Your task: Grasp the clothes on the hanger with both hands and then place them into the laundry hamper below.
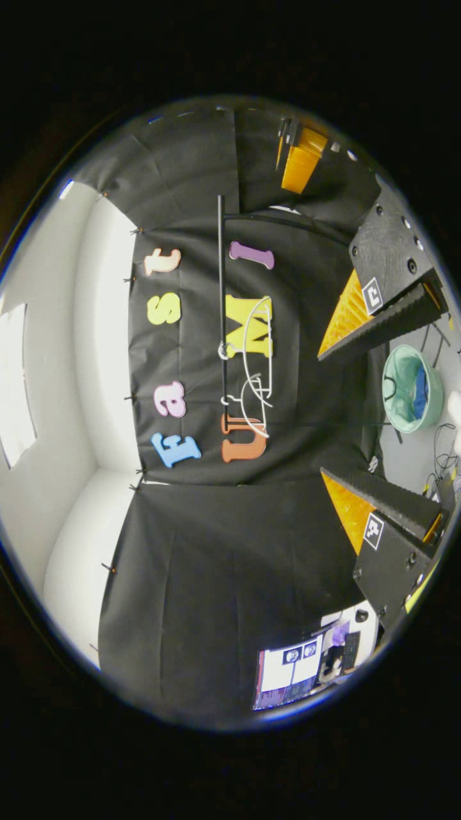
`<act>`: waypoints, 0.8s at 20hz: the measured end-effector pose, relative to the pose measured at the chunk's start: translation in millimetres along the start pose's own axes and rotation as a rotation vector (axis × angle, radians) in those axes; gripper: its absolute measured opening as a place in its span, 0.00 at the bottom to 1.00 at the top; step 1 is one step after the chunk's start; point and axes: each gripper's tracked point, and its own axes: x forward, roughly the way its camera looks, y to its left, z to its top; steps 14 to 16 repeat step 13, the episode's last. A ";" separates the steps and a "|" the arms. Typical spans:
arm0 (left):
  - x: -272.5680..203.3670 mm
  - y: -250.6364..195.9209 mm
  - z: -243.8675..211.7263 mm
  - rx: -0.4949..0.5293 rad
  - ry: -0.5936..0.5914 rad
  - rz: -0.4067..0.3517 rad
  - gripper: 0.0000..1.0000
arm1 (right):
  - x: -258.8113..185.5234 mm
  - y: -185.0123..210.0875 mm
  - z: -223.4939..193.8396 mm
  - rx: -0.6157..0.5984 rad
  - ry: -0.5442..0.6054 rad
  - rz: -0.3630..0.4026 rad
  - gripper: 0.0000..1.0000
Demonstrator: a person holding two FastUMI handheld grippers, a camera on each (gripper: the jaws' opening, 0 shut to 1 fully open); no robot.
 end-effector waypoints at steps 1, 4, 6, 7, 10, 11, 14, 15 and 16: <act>-5.9 -0.1 4.0 0.006 -0.011 0.001 0.96 | -5.2 -1.3 2.2 0.006 -0.009 -0.003 0.99; -6.4 1.0 13.2 0.018 -0.034 -0.030 0.99 | -17.2 -7.8 14.8 0.009 -0.063 -0.054 0.99; 0.1 6.1 16.7 0.036 -0.028 -0.041 0.99 | -19.5 -6.3 20.2 0.030 -0.090 -0.100 0.99; 1.0 8.8 15.0 0.040 -0.023 -0.051 0.99 | -22.0 -1.1 21.2 0.038 -0.102 -0.095 0.98; 6.8 18.9 26.4 0.037 -0.044 -0.061 0.98 | -18.3 7.5 27.0 0.012 -0.106 -0.107 0.99; 8.8 20.2 28.8 0.036 -0.046 -0.070 0.97 | -18.3 7.7 30.6 0.008 -0.112 -0.121 0.99; 11.8 31.3 36.5 0.044 -0.067 -0.068 0.97 | -16.3 14.5 36.8 0.021 -0.127 -0.138 0.98; 11.8 31.3 36.5 0.044 -0.067 -0.068 0.97 | -16.3 14.5 36.8 0.021 -0.127 -0.138 0.98; 11.8 31.3 36.5 0.044 -0.067 -0.068 0.97 | -16.3 14.5 36.8 0.021 -0.127 -0.138 0.98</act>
